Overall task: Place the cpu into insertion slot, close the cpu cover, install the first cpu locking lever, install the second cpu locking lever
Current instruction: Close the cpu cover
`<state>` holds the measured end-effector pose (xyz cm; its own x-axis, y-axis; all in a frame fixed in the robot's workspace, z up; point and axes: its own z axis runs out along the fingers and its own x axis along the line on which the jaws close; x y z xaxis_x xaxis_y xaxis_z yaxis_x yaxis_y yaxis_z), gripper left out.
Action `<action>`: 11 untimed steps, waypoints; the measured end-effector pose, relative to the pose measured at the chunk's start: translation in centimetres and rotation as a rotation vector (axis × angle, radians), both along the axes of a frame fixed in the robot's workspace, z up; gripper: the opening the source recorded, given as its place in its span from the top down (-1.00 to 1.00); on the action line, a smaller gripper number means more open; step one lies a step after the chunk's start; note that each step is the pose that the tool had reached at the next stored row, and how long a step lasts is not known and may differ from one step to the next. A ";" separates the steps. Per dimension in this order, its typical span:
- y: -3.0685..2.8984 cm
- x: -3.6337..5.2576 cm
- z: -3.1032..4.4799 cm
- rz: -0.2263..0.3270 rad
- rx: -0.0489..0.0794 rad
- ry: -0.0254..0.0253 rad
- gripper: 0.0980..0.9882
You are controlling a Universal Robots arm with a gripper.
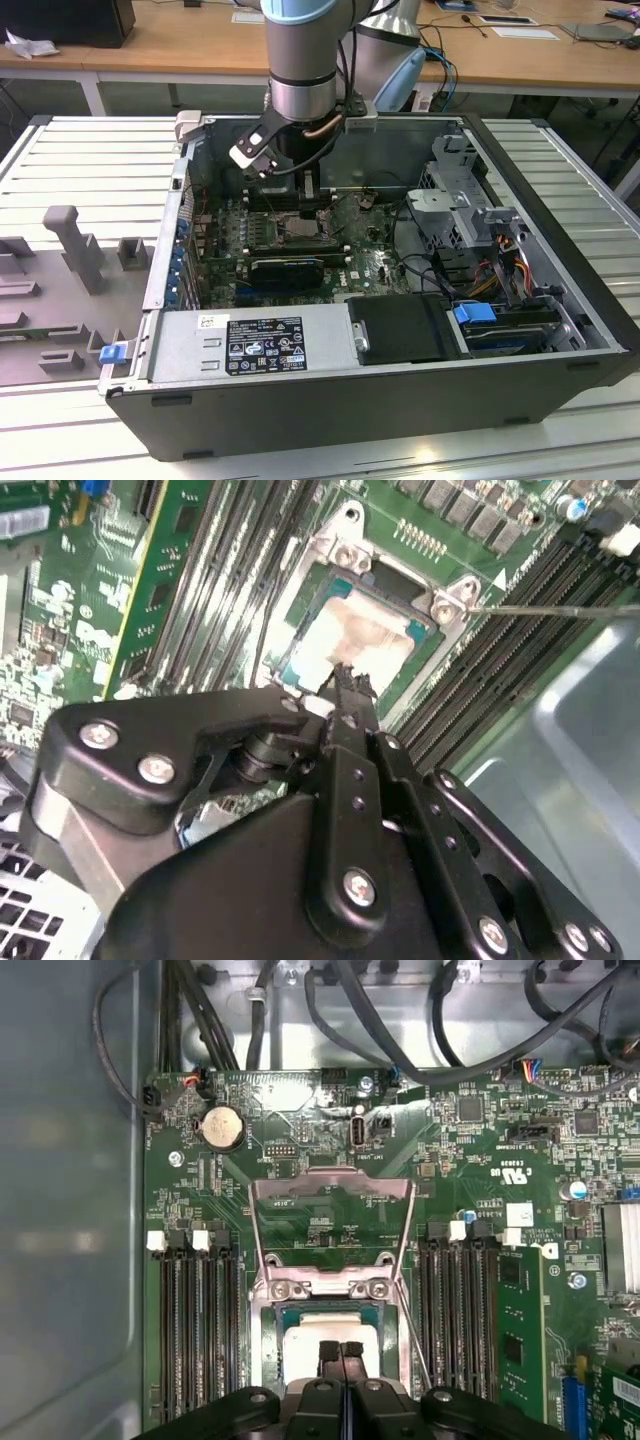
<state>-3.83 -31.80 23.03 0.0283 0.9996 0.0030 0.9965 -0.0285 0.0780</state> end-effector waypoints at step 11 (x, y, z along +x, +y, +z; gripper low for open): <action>0.00 0.25 1.50 0.000 0.000 0.0070 0.98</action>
